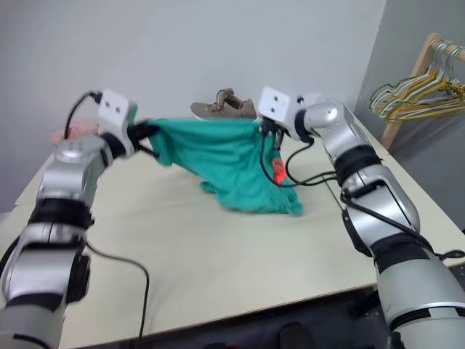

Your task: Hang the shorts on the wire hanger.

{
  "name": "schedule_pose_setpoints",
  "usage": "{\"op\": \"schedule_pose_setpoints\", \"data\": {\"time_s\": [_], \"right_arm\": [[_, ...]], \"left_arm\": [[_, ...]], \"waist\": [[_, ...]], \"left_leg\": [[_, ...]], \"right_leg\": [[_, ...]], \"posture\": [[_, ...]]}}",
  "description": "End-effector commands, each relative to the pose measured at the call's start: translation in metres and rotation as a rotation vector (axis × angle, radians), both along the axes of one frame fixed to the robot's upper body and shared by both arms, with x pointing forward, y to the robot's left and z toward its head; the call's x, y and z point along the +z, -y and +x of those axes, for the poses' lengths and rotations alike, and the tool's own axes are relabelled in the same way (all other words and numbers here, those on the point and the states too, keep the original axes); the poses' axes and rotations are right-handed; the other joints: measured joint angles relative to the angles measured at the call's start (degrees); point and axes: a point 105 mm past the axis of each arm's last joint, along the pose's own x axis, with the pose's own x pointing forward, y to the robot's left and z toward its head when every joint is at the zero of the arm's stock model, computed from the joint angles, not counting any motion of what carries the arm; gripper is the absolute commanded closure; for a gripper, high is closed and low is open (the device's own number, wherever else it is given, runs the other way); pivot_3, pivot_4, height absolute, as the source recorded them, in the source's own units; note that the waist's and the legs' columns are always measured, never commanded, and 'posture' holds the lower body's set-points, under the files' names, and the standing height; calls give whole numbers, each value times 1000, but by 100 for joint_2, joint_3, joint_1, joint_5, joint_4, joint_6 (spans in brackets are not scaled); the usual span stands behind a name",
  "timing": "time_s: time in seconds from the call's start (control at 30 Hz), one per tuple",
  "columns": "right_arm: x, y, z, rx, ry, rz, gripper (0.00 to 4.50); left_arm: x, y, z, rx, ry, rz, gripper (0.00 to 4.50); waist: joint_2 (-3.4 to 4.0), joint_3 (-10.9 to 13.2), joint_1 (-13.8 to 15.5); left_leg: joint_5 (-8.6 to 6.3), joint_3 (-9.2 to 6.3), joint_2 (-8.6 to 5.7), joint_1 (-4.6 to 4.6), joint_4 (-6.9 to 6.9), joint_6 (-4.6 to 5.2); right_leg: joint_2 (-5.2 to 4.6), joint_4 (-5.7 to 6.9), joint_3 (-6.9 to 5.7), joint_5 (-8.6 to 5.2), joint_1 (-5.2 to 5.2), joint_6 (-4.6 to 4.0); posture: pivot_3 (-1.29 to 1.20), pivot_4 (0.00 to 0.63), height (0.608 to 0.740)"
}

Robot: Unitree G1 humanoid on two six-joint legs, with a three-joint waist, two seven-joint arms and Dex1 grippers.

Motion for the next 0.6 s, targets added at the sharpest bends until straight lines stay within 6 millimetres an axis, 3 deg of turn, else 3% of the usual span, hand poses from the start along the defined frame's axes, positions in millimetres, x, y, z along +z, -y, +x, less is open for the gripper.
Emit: {"op": "schedule_pose_setpoints", "data": {"time_s": [0.03, 0.07, 0.13, 0.2, 0.23, 0.33, 0.4, 0.47, 0.53, 0.6], "right_arm": [[100, -6, -15, 5, 445, 86, 4500], [121, -10, -26, 46, 545, 106, 4500], [142, -13, -44, 133, 655, 143, 4500], [136, -14, -54, 228, 675, 148, 4500], [122, -14, -57, 284, 662, 137, 4500], [41, -11, -64, 455, 531, 48, 4500], [-27, -5, -74, 528, 390, 8, 4500], [-73, -1, -89, 588, 285, -22, 4500], [-109, 1, -106, 633, 197, -47, 4500], [-135, 3, -122, 671, 130, -71, 4500]], "left_arm": [[117, -27, -18, 155, 363, 109, 4476], [147, -26, -30, 169, 466, 213, 4476], [185, -18, -55, 163, 613, 471, 4476], [190, -12, -69, 133, 648, 688, 4476], [179, -13, -70, 105, 612, 749, 4476], [102, -21, -69, -38, 343, 834, 4476], [18, -22, -80, -172, 54, 747, 4476], [-48, -20, -107, -271, -203, 617, 4476], [-104, -17, -144, -351, -442, 488, 4476], [-140, -15, -176, -399, -607, 419, 4476]], "waist": [[-11, -4, -64], [-13, -4, -134], [-17, -7, -239], [-19, -20, -300], [-18, -35, -314], [10, -139, -328], [18, -137, -325], [24, -124, -320], [22, -104, -336], [3, -86, -297]], "left_leg": [[0, 6, 0, -36, 0, -1], [1, 22, -2, -68, 5, -1], [0, 44, 3, -90, -20, -1], [-1, 62, 4, -85, -25, 2], [-7, 81, 4, -62, -36, 12], [-23, 117, -1, 8, -99, 38], [-40, 130, -5, 95, -93, 74], [-40, 141, -10, 170, -68, 100], [-42, 138, -6, 163, -10, 103], [-42, 136, 1, 166, 4, 102]], "right_leg": [[-3, 4, 4, 0, -42, 0], [-9, 25, 15, 0, -89, 0], [-14, 28, 25, -1, -127, 0], [-14, 24, 43, -3, -133, 4], [-13, 28, 64, -6, -126, 9], [-13, 11, 119, -23, -80, 36], [-12, 5, 136, -26, 12, 39], [-12, 46, 155, -26, 77, 41], [2, 99, 162, -23, 65, 36], [12, 136, 164, -19, 56, 27]], "posture": [[-196, 0, 740], [-196, 0, 740], [-191, 0, 740], [-186, 0, 740], [-182, 0, 740], [-178, 0, 740], [-173, 0, 740], [-174, 0, 740], [-173, 0, 740], [-177, 0, 740]]}}
